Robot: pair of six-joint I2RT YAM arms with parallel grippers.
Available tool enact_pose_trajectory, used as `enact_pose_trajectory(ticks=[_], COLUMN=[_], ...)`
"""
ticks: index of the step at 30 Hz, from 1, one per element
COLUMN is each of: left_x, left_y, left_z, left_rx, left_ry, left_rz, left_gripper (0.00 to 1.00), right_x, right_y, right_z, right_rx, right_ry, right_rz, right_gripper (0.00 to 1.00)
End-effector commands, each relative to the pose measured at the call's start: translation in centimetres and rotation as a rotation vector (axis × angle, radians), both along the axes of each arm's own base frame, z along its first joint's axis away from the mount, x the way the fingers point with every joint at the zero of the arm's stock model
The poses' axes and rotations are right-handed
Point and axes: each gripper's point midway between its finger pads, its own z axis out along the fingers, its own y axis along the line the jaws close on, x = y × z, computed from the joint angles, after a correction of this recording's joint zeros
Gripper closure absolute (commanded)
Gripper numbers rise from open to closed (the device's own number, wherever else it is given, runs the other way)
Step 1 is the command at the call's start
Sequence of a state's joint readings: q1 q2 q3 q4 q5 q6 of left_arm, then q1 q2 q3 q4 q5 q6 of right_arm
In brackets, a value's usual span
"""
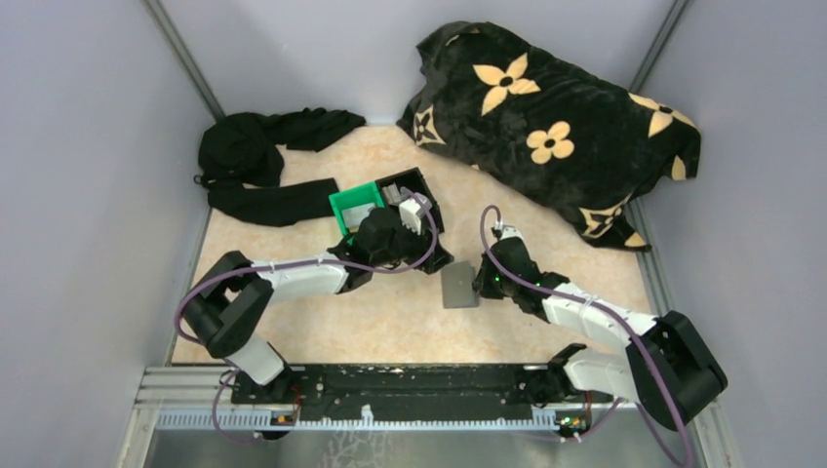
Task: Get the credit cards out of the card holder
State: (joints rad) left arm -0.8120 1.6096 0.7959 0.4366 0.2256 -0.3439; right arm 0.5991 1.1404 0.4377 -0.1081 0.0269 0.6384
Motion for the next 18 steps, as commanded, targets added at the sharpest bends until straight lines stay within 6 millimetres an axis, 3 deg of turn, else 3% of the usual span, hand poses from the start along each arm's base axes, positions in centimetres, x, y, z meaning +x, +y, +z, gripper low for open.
enact_pose_trajectory(ticks=[1, 6, 12, 18], left_x=[-0.6, -0.5, -0.4, -0.5], left_y=[-0.2, 0.3, 1.3, 3.0], left_z=[1.5, 2.3, 4.6, 6.6], left_rx=[-0.038, -0.048, -0.079, -0.106], left_ry=[-0.028, -0.047, -0.083, -0.158], left_rz=[-0.021, -0.005, 0.048, 0.096], left_gripper=[0.27, 0.26, 0.26, 0.19], right_x=[1.7, 2.1, 2.6, 2.3], right_y=[2.6, 4.1, 7.6, 10.3], right_z=[4.3, 5.3, 6.2, 4.5], right_rx=[0.123, 0.163, 0.186, 0.193], right_ry=[-0.111, -0.128, -0.142, -0.106], right_rz=[0.055, 0.096, 0.173, 0.231], right_gripper=[0.96, 0.96, 0.96, 0.96])
